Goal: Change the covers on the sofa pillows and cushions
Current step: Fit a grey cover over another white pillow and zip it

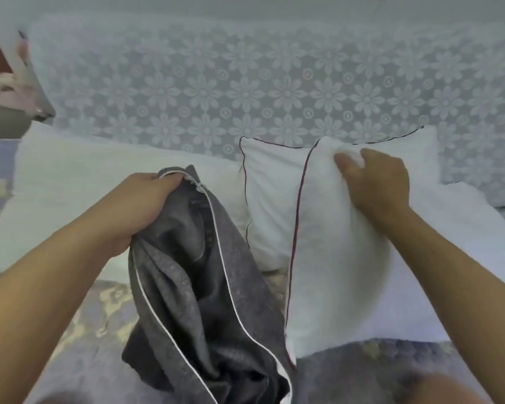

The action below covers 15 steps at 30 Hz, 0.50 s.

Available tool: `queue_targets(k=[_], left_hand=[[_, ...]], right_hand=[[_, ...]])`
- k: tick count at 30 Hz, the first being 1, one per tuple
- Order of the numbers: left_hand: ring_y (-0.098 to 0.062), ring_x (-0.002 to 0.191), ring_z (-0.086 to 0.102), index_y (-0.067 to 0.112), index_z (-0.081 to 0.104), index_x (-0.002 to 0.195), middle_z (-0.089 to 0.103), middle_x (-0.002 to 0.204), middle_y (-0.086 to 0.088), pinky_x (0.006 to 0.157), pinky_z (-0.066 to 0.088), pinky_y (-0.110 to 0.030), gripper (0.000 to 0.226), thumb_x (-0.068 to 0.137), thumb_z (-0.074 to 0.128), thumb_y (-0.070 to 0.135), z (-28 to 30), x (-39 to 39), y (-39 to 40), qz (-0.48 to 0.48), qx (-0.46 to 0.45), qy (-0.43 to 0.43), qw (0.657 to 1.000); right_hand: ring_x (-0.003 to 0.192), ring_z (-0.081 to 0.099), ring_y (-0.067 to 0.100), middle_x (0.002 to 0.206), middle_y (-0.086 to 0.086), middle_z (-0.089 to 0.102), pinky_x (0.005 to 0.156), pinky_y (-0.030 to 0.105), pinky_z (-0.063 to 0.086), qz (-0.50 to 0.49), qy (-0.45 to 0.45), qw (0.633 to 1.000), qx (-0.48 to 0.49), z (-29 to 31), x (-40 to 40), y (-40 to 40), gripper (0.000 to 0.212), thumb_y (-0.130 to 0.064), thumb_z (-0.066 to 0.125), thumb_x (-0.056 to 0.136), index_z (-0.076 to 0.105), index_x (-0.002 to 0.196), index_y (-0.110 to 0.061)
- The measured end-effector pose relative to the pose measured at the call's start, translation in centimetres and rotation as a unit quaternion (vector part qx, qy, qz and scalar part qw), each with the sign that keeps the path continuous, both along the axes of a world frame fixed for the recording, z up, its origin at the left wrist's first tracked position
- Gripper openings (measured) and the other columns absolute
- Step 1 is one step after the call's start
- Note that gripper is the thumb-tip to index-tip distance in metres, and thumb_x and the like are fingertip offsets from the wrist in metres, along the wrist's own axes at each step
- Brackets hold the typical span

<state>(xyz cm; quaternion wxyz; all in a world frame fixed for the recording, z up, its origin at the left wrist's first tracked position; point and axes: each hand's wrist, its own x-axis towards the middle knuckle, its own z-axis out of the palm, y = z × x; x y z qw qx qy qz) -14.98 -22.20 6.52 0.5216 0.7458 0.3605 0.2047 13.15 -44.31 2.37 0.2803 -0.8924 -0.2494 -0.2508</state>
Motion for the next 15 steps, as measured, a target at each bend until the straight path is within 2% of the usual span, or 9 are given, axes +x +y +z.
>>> queue_targets(k=[2, 4, 6, 8, 9, 11, 13, 14, 15], left_hand=[[-0.029, 0.084, 0.074, 0.013, 0.074, 0.098, 0.078, 0.092, -0.009, 0.082, 0.058, -0.044, 0.030, 0.100, 0.056, 0.037, -0.9, 0.1, -0.2, -0.005, 0.020, 0.018, 1.000], [-0.030, 0.087, 0.073, 0.013, 0.074, 0.097, 0.077, 0.094, -0.010, 0.087, 0.057, -0.047, 0.031, 0.101, 0.053, 0.037, -1.7, -0.4, -0.3, -0.002, 0.041, 0.039, 0.998], [-0.029, 0.088, 0.073, 0.015, 0.073, 0.095, 0.076, 0.094, -0.009, 0.085, 0.057, -0.045, 0.031, 0.101, 0.052, 0.036, -2.2, -1.7, -0.2, 0.012, 0.043, 0.047, 0.998], [-0.027, 0.086, 0.073, 0.016, 0.074, 0.093, 0.076, 0.093, -0.008, 0.084, 0.057, -0.043, 0.031, 0.102, 0.052, 0.037, -2.5, -3.3, -0.2, 0.027, 0.042, 0.059, 0.997], [-0.025, 0.086, 0.073, 0.017, 0.074, 0.093, 0.077, 0.092, -0.006, 0.085, 0.057, -0.042, 0.031, 0.102, 0.052, 0.037, -2.6, -4.2, -0.2, 0.031, 0.044, 0.062, 0.997], [-0.020, 0.086, 0.074, 0.021, 0.076, 0.094, 0.078, 0.090, 0.001, 0.086, 0.057, -0.041, 0.027, 0.102, 0.054, 0.034, -2.9, -5.5, -0.3, 0.017, 0.042, 0.048, 0.998], [-0.019, 0.089, 0.076, 0.022, 0.077, 0.097, 0.079, 0.092, 0.004, 0.085, 0.059, -0.040, 0.023, 0.102, 0.056, 0.029, -2.7, -6.1, -1.0, -0.019, 0.033, 0.017, 0.999], [-0.019, 0.090, 0.076, 0.021, 0.078, 0.098, 0.079, 0.093, 0.002, 0.085, 0.059, -0.040, 0.021, 0.101, 0.057, 0.025, -2.2, -6.2, -1.4, -0.041, 0.028, -0.006, 0.999], [-0.018, 0.090, 0.076, 0.021, 0.078, 0.099, 0.079, 0.094, 0.002, 0.084, 0.059, -0.039, 0.020, 0.100, 0.058, 0.020, -1.5, -6.3, -1.8, -0.056, 0.035, -0.027, 0.997]], right_hand=[[0.070, 0.044, 0.030, 0.070, 0.008, 0.051, 0.070, 0.041, 0.033, -0.026, -0.050, 0.998, -0.005, 0.2, -0.6, 0.4, 0.048, -0.053, 0.044, 0.099, 0.046, 0.074, -0.013], [0.076, 0.050, 0.032, 0.078, 0.012, 0.059, 0.076, 0.043, 0.036, -0.060, -0.069, 0.992, -0.088, -2.8, 0.4, 1.1, 0.043, -0.051, 0.043, 0.099, 0.053, 0.085, -0.012], [0.102, 0.054, 0.037, 0.107, 0.018, 0.064, 0.091, 0.046, 0.041, -0.097, 0.034, 0.980, -0.168, -6.1, 0.7, 2.0, 0.046, -0.052, 0.046, 0.098, 0.056, 0.106, -0.008], [0.117, 0.046, 0.041, 0.126, 0.024, 0.055, 0.100, 0.050, 0.039, -0.088, 0.081, 0.980, -0.159, -6.9, -0.6, 3.4, 0.049, -0.046, 0.052, 0.097, 0.054, 0.123, -0.004], [0.117, 0.045, 0.041, 0.127, 0.023, 0.053, 0.100, 0.051, 0.039, -0.040, 0.045, 0.992, -0.114, -6.7, -2.2, 4.7, 0.047, -0.041, 0.055, 0.096, 0.054, 0.127, -0.005], [0.121, 0.042, 0.035, 0.131, 0.015, 0.050, 0.102, 0.048, 0.040, 0.161, -0.010, 0.987, -0.022, -5.5, -8.1, 7.6, 0.051, -0.037, 0.061, 0.091, 0.053, 0.134, -0.011], [0.132, 0.036, 0.022, 0.143, 0.002, 0.043, 0.111, 0.037, 0.033, 0.367, 0.145, 0.919, -0.023, -4.4, -15.4, 10.2, 0.075, -0.049, 0.066, 0.084, 0.037, 0.148, -0.024], [0.132, 0.040, 0.019, 0.144, -0.002, 0.045, 0.111, 0.036, 0.035, 0.405, 0.239, 0.880, -0.068, -4.3, -18.3, 11.2, 0.083, -0.053, 0.069, 0.079, 0.032, 0.149, -0.030], [0.128, 0.049, 0.022, 0.139, -0.001, 0.053, 0.107, 0.037, 0.042, 0.407, 0.289, 0.862, -0.091, -4.8, -19.7, 12.1, 0.079, -0.050, 0.070, 0.078, 0.035, 0.146, -0.032]])
